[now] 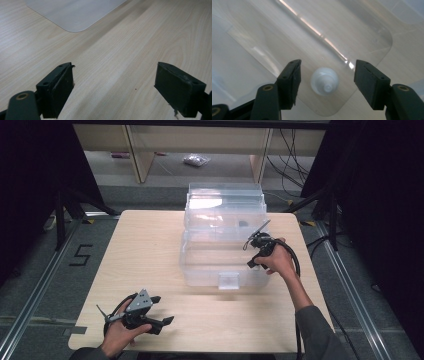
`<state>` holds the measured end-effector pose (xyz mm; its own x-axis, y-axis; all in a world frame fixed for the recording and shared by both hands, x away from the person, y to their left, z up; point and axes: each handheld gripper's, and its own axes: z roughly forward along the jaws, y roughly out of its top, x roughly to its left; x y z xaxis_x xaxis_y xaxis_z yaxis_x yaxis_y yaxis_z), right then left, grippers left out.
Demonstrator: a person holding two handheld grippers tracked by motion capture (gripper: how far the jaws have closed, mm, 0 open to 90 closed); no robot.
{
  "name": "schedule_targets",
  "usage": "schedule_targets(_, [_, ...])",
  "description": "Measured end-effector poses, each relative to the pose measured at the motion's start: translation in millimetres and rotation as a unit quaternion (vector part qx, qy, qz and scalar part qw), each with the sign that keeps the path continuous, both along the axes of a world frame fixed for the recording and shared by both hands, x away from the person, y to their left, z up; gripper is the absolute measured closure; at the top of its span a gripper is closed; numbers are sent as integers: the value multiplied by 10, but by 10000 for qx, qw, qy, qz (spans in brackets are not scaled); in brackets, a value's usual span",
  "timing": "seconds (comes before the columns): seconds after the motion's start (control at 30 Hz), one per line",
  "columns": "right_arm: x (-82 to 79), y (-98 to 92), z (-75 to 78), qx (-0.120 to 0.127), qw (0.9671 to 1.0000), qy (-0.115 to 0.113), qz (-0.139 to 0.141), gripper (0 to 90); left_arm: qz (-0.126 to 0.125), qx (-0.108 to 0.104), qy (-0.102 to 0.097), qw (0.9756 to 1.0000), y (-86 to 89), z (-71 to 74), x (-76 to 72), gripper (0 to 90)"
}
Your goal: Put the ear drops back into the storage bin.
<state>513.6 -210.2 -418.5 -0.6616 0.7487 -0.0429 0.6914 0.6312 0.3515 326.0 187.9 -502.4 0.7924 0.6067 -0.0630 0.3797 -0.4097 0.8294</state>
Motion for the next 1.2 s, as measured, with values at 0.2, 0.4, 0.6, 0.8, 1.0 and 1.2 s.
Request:
schedule_targets(0.2, [-92, -8, 130, 291, 9994, -128, -112, 317, 12, 50, 36, 10000, 1, 10, -3, 148])
schedule_targets(0.4, [-179, -60, 212, 548, 9976, -327, -261, 269, 5, -2, 3, 10000, 0, -2, 1, 148])
schedule_targets(0.6, [-328, -87, 307, 827, 9946, -557, -273, 264, 48, -47, -13, 10000, -10, -13, -1, 148])
schedule_targets(0.8, [-396, -109, 338, 878, 9939, -644, -186, 263, 21, 64, -12, 10000, 4, -2, 6, 148])
schedule_targets(1.0, [-463, -123, 348, 999, 9926, -658, -193, 263, 24, 68, -12, 10000, 6, -1, 8, 148])
schedule_targets(1.2, [-559, -120, 382, 1070, 9908, -831, -42, 258, 33, 53, -27, 10000, 2, -4, 8, 149])
